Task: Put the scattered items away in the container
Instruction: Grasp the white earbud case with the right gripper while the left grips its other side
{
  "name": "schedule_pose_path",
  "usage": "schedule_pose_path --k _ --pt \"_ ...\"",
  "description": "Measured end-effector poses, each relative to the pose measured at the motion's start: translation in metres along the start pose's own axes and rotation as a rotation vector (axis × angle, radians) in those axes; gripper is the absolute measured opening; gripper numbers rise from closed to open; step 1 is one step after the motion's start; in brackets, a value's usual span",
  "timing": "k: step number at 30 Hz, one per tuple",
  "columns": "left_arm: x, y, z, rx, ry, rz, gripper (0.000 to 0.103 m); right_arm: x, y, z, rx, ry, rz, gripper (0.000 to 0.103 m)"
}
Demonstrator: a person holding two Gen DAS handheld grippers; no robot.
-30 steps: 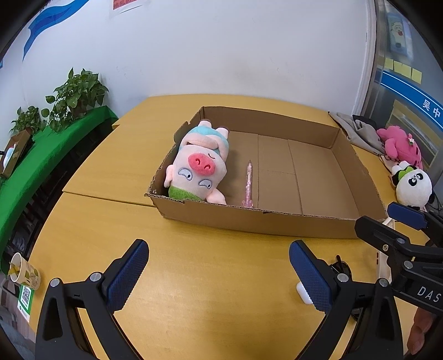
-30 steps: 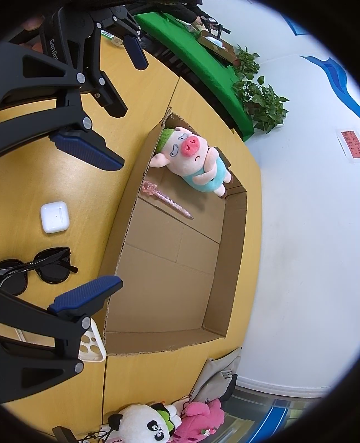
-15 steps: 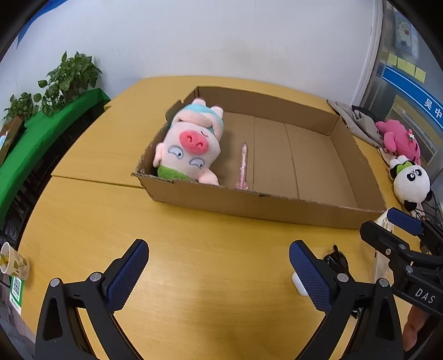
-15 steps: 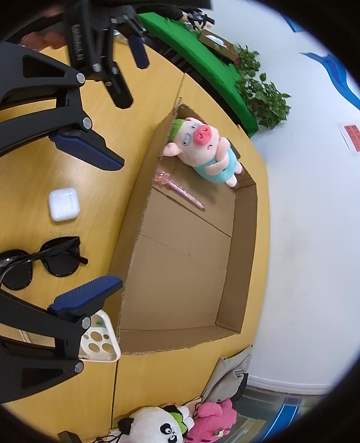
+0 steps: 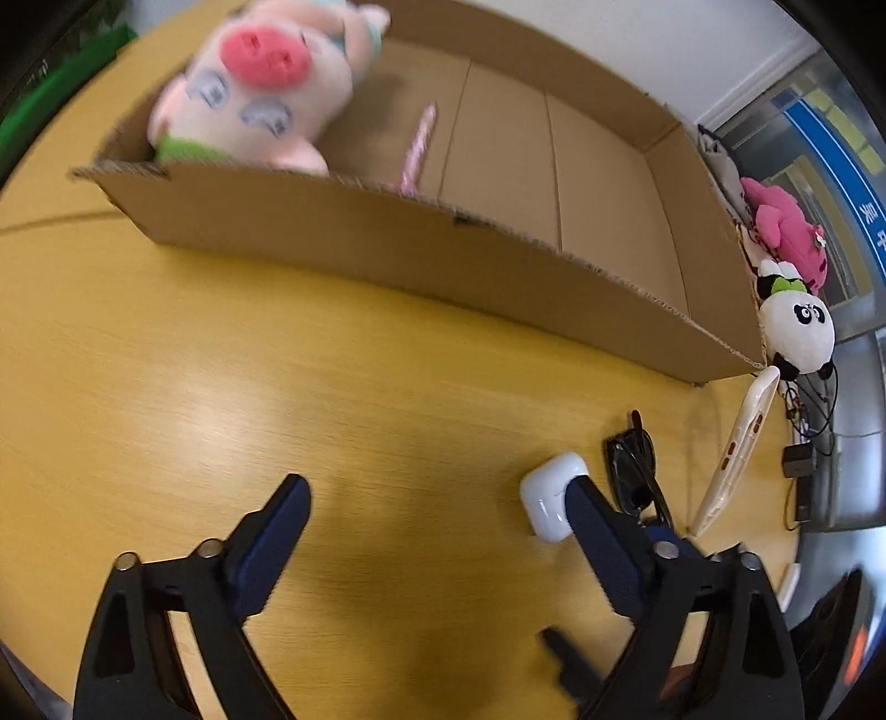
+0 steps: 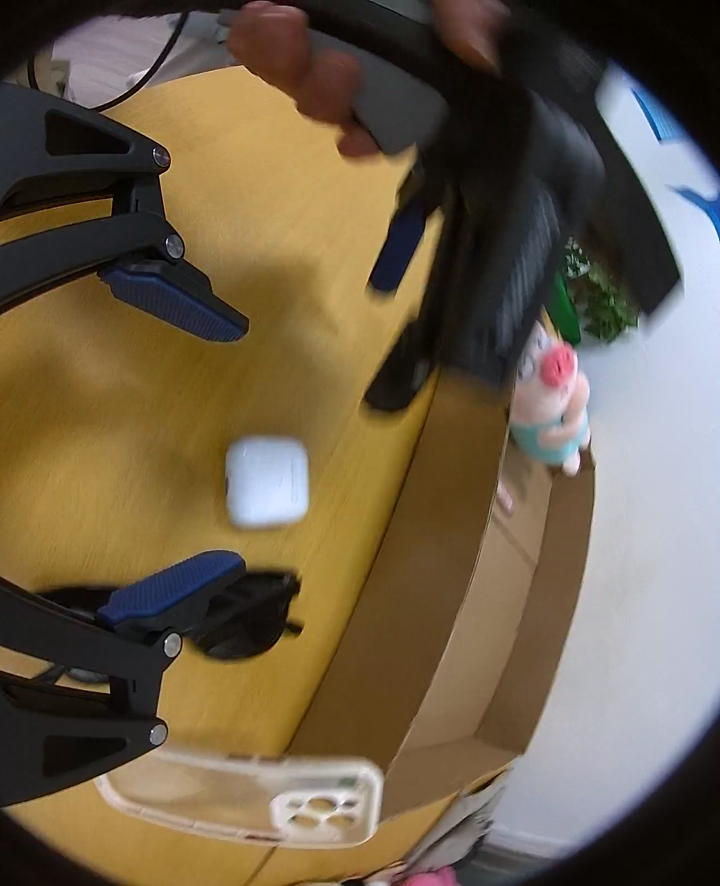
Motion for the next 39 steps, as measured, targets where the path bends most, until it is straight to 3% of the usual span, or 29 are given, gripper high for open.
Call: schedule_pose_path --k 6,13,22,24,26,30,34,39 --pt "0.029 -0.008 0.019 -0.035 -0.1 -0.145 0.087 0.016 -0.001 -0.006 0.0 -0.003 -0.02 0.077" --pt "0.045 -0.013 0.036 -0.052 -0.183 -0.211 0.088 0.031 -0.003 0.004 0.05 -0.001 -0.055 0.072" --pt "0.054 -0.011 0.053 -0.089 -0.298 -0.238 0.087 0.033 -0.003 0.009 0.036 -0.05 -0.051 0.042" --pt "0.056 -0.011 0.055 -0.098 -0.318 -0.243 0.083 0.03 -0.005 0.009 0.035 -0.048 -0.048 0.042" --pt "0.057 -0.012 0.053 -0.108 -0.336 -0.252 0.071 0.028 -0.006 0.009 0.034 -0.056 -0.043 0.042" --pt "0.057 -0.014 0.053 -0.103 -0.328 -0.252 0.059 0.021 -0.006 0.01 0.036 -0.059 -0.025 0.042" --pt "0.058 -0.016 0.048 -0.118 -0.316 -0.253 0.041 0.013 -0.006 0.01 0.036 -0.056 -0.002 0.042" --pt "0.054 -0.021 0.04 -0.122 -0.318 -0.256 0.041 0.009 -0.006 0.003 0.04 -0.041 -0.001 0.042"
Point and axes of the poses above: each gripper's, at about its wrist camera, not at the fingertips, and x roughly the way its jaws point, z to its right, y to its top, the point moved 8 cm from there along x, roughly the way its jaws point, and after that the axes turned 7 degrees about -y, right-handed, at the moved point
